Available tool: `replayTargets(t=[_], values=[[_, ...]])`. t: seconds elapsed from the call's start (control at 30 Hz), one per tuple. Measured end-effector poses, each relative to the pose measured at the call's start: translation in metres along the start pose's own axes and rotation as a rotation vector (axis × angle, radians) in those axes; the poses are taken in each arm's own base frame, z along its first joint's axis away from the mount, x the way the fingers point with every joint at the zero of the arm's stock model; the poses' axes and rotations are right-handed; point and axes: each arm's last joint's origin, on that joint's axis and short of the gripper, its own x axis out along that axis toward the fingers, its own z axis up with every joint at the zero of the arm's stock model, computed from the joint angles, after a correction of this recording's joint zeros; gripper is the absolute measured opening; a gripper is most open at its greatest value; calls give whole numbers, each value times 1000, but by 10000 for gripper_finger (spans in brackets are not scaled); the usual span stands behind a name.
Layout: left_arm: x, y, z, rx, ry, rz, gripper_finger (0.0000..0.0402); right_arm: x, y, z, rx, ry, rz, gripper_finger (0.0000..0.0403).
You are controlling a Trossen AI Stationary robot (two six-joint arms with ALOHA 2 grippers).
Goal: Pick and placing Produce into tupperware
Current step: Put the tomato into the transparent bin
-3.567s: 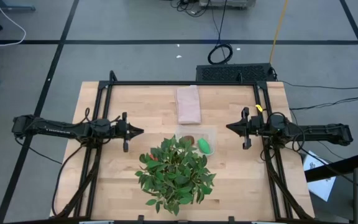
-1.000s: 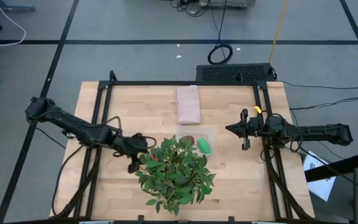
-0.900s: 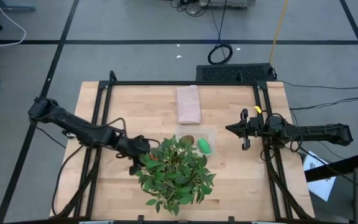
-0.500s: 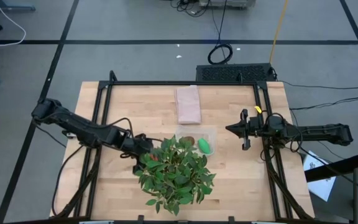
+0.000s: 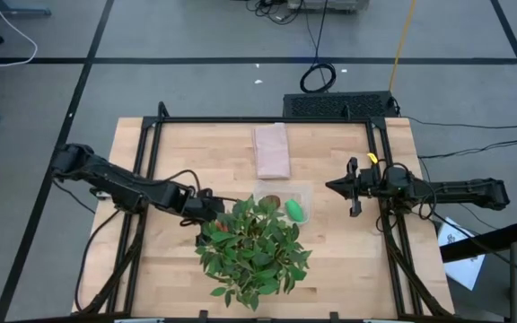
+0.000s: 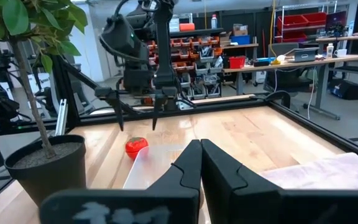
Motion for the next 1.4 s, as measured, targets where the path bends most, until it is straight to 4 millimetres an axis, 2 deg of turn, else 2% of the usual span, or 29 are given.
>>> replayTargets(t=[0.17, 0.67, 1.13, 1.4], values=[[16, -1, 0, -1, 38, -7, 342, 0, 0, -1, 2, 7, -1, 0], [32, -3, -3, -17, 89, -14, 342, 1, 0, -1, 7, 10, -1, 0], [62, -3, -8, 2, 174, -8, 342, 1, 0, -2, 6, 17, -3, 0], [63, -3, -8, 38, 169, -6, 342, 1, 0, -1, 6, 10, -2, 0]])
